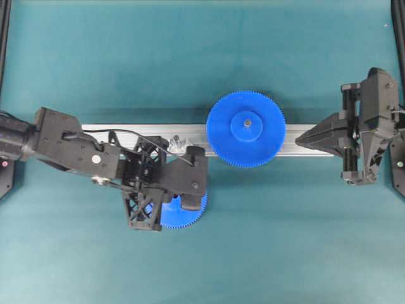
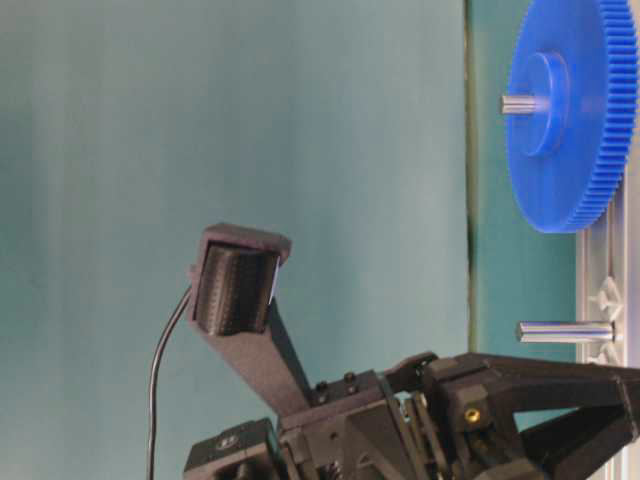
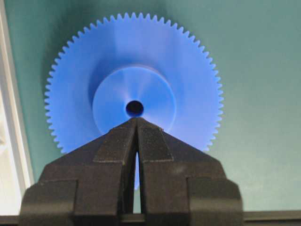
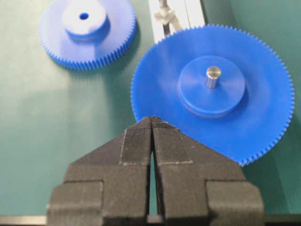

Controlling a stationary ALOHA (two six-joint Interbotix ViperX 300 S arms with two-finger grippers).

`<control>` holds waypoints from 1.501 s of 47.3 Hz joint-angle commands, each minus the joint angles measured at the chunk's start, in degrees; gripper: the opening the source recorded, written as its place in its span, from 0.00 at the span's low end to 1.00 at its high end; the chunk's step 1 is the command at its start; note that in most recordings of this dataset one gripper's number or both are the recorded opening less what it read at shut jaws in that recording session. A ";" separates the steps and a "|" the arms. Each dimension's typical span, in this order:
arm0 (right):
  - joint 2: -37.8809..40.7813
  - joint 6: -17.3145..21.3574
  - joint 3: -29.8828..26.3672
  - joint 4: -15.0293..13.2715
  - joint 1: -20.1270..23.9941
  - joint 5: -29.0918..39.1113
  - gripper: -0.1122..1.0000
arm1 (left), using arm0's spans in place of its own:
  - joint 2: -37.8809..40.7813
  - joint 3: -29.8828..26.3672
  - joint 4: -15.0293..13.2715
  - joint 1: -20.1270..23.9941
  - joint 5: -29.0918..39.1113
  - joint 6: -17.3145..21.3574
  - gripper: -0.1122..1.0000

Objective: Insert the small gear onto the shaft.
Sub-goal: 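Open the left gripper and lower it around the small gear's hub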

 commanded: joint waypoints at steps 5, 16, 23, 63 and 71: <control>-0.18 0.62 -0.53 0.00 -0.09 -0.53 0.12 | -0.44 -1.67 0.09 -0.26 -0.18 1.14 0.09; -0.18 0.62 -0.35 0.00 -0.09 -0.62 0.12 | 0.44 -3.08 0.09 -0.26 0.62 1.41 0.09; -0.18 0.62 -0.26 0.00 -0.09 -0.70 0.12 | 1.67 -4.22 0.18 -0.26 2.55 1.41 0.09; -0.09 0.62 -0.26 0.00 -0.09 -0.79 0.12 | 4.22 -7.65 0.18 -0.26 7.65 1.49 0.09; -0.18 0.62 -0.26 0.00 -0.09 -0.79 0.12 | 4.31 -7.82 0.18 -0.26 7.21 1.67 0.13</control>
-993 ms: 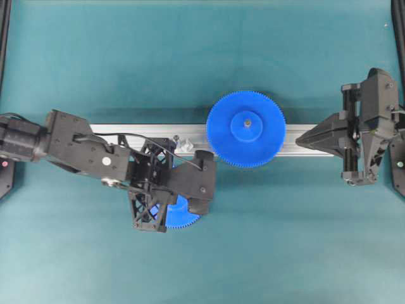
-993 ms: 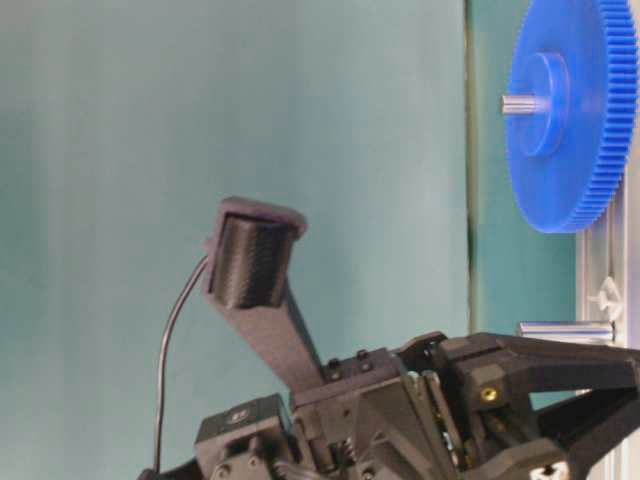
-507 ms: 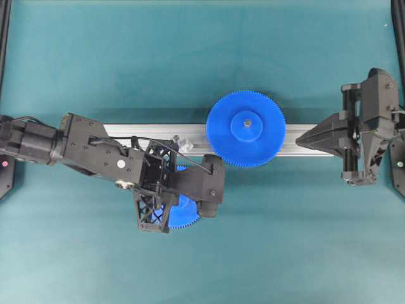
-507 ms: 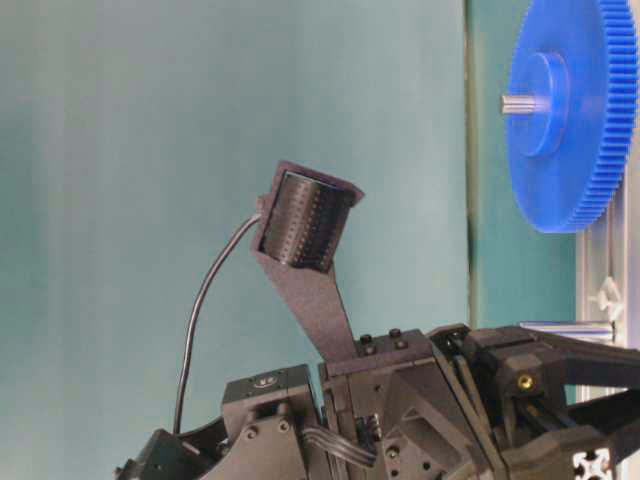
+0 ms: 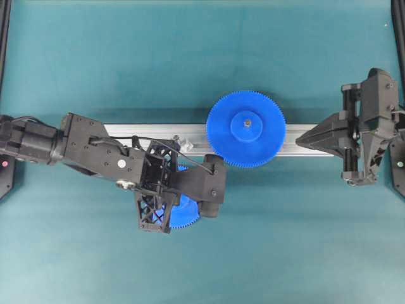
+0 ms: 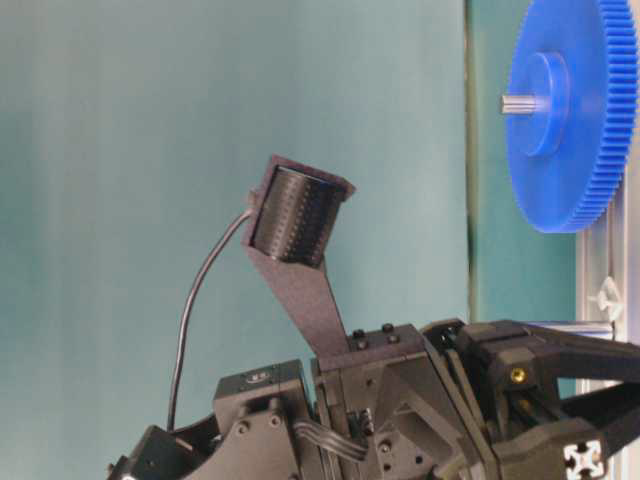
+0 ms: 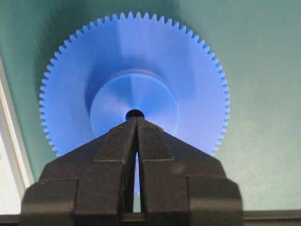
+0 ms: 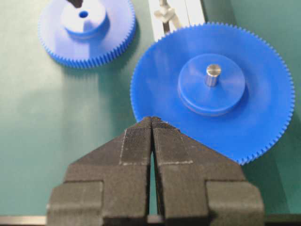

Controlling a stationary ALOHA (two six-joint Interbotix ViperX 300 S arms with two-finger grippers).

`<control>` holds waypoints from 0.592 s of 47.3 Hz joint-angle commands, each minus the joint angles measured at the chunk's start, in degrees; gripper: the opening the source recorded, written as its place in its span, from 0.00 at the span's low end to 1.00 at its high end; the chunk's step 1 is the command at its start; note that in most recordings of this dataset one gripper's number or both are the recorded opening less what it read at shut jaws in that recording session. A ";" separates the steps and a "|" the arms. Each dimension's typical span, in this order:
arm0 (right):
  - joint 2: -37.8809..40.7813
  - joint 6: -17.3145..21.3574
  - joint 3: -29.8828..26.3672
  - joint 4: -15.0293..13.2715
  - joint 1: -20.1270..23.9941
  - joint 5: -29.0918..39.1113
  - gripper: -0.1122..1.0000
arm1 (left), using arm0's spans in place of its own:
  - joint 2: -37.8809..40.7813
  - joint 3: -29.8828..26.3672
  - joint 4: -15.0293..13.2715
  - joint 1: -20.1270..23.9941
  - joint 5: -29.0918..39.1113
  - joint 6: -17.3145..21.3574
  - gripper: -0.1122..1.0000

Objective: Insert the small gear onto the shaft.
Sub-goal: 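Open the left gripper and lower it around the small gear's hub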

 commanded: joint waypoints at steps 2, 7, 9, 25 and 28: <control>-0.18 0.53 -0.53 0.00 -0.09 -0.53 0.12 | -0.79 -1.32 0.18 -0.26 -0.53 0.09 0.15; -0.18 0.53 -0.53 0.00 -0.09 -0.53 0.12 | -0.70 -1.32 0.18 -0.26 -0.53 0.00 0.27; -0.18 0.53 -0.53 0.00 -0.09 -0.53 0.12 | -0.70 -1.32 0.18 -0.26 -0.44 -0.18 0.35; -0.18 1.32 -0.53 0.00 -0.09 -0.44 0.12 | 0.53 -1.05 0.09 -0.26 -0.26 -0.53 0.94; -0.18 1.32 -0.53 0.00 -0.09 -0.53 0.12 | 0.44 -1.23 0.09 -0.26 -0.44 -0.70 0.94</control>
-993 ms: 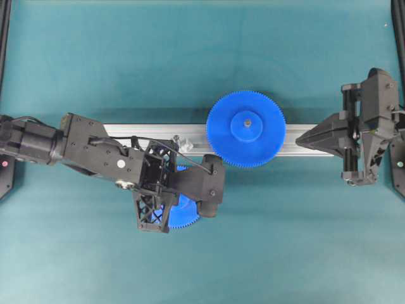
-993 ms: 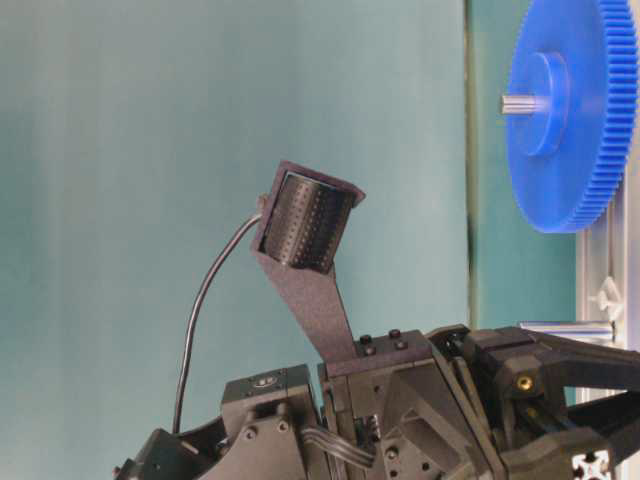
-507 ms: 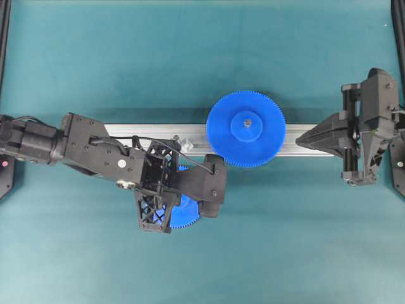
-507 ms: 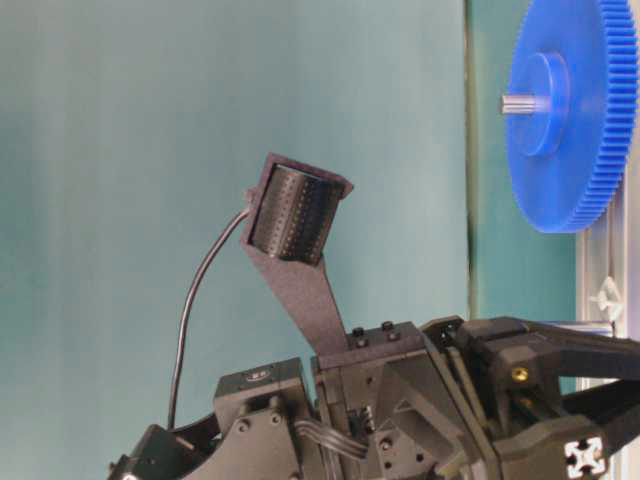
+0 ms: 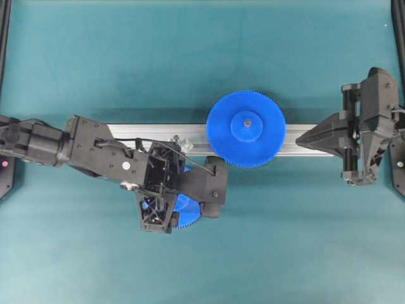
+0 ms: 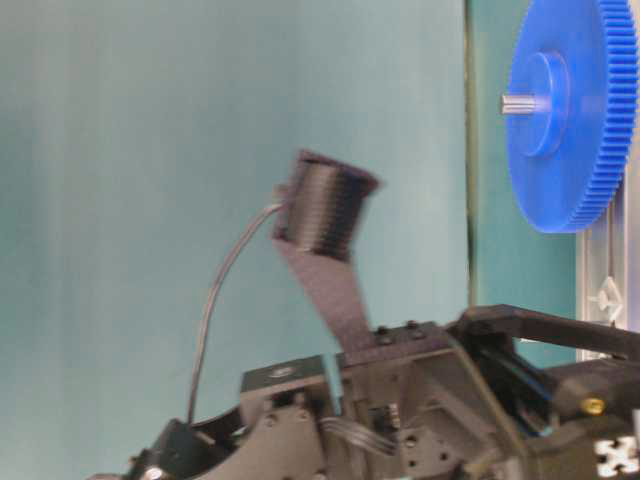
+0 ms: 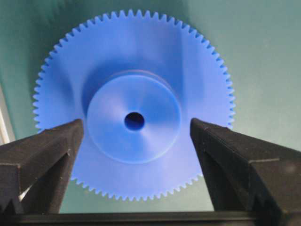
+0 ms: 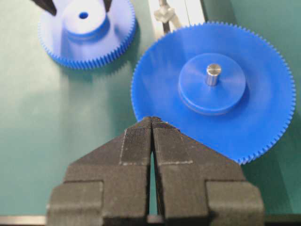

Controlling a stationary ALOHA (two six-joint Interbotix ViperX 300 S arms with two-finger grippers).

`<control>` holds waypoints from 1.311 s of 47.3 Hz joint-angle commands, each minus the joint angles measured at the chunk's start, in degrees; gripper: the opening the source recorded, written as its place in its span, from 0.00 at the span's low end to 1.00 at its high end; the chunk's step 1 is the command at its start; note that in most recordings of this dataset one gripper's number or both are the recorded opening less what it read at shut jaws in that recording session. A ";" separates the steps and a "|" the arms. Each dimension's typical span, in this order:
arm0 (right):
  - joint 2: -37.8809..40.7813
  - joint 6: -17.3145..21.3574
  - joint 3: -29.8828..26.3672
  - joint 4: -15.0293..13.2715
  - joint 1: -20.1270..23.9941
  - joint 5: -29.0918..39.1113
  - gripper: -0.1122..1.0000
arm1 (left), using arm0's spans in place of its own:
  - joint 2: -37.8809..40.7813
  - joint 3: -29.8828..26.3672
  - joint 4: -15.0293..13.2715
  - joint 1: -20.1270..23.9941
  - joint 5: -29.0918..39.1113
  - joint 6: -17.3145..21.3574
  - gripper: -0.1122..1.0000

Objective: Insert the small gear onto the shaft.
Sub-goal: 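Open the left gripper and lower it around the small gear's hub, then close the left gripper on the hub of the small blue gear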

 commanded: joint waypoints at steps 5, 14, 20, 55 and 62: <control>-0.18 0.53 -0.53 0.00 -0.09 -0.53 0.12 | -0.88 -1.32 0.09 -0.26 -0.35 -0.26 0.94; -0.18 0.53 -0.35 0.00 -0.09 -0.53 0.12 | -0.70 -1.49 0.09 -0.26 -0.44 -0.35 0.94; -0.26 0.62 -0.26 0.00 -0.09 -0.53 0.12 | -0.53 -1.49 0.00 -0.09 -0.35 -0.44 0.94; -0.53 0.62 -0.26 0.00 -0.09 -0.53 0.12 | 1.23 -2.20 0.00 0.35 -0.44 -0.62 0.94; -0.53 0.62 -0.26 0.00 -0.09 -0.53 0.12 | 1.49 -2.11 0.09 0.35 -0.44 -0.70 0.94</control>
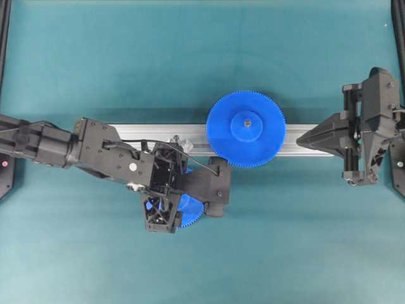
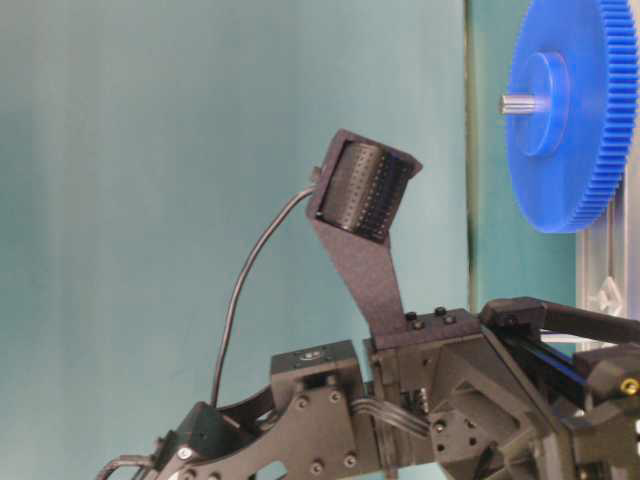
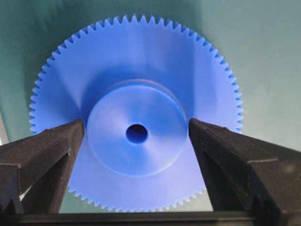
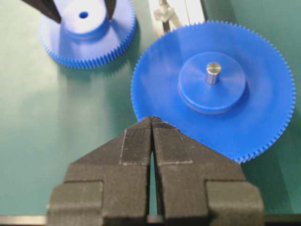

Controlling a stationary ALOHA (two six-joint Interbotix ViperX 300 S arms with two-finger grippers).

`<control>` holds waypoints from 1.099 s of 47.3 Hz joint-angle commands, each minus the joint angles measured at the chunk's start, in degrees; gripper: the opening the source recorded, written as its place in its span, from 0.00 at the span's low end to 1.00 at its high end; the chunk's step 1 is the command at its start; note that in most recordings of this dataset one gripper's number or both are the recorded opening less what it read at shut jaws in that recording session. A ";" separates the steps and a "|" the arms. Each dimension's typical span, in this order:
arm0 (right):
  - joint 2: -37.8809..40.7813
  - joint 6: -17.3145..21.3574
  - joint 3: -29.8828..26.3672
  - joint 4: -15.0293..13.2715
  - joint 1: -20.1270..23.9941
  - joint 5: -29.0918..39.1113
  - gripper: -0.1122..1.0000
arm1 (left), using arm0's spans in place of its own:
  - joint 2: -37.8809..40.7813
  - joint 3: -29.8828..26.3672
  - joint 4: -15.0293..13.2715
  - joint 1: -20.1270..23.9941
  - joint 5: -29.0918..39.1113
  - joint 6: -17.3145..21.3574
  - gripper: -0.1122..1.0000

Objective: Insert the small gear onto the shaft.
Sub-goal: 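Close the left gripper on the hub of the small blue gear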

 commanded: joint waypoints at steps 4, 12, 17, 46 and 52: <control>-0.18 0.53 -0.44 0.00 -0.09 -0.53 0.12 | -0.88 -0.97 0.09 0.09 -0.18 -0.09 0.94; -0.18 0.62 -0.44 0.00 -0.09 -0.53 0.12 | -0.53 -0.79 0.00 0.09 -0.44 -0.09 0.94; -0.18 0.62 -0.44 0.00 -0.09 -0.53 0.12 | -0.26 -0.62 0.00 0.09 -0.88 -0.09 0.94; -0.26 0.97 -0.44 0.09 -0.09 -0.44 0.12 | -0.18 -0.18 0.00 0.09 -1.05 -0.09 0.94; -0.18 1.05 -0.44 0.09 -0.09 -0.53 0.12 | -0.09 -0.18 0.00 0.09 -1.05 -0.09 0.94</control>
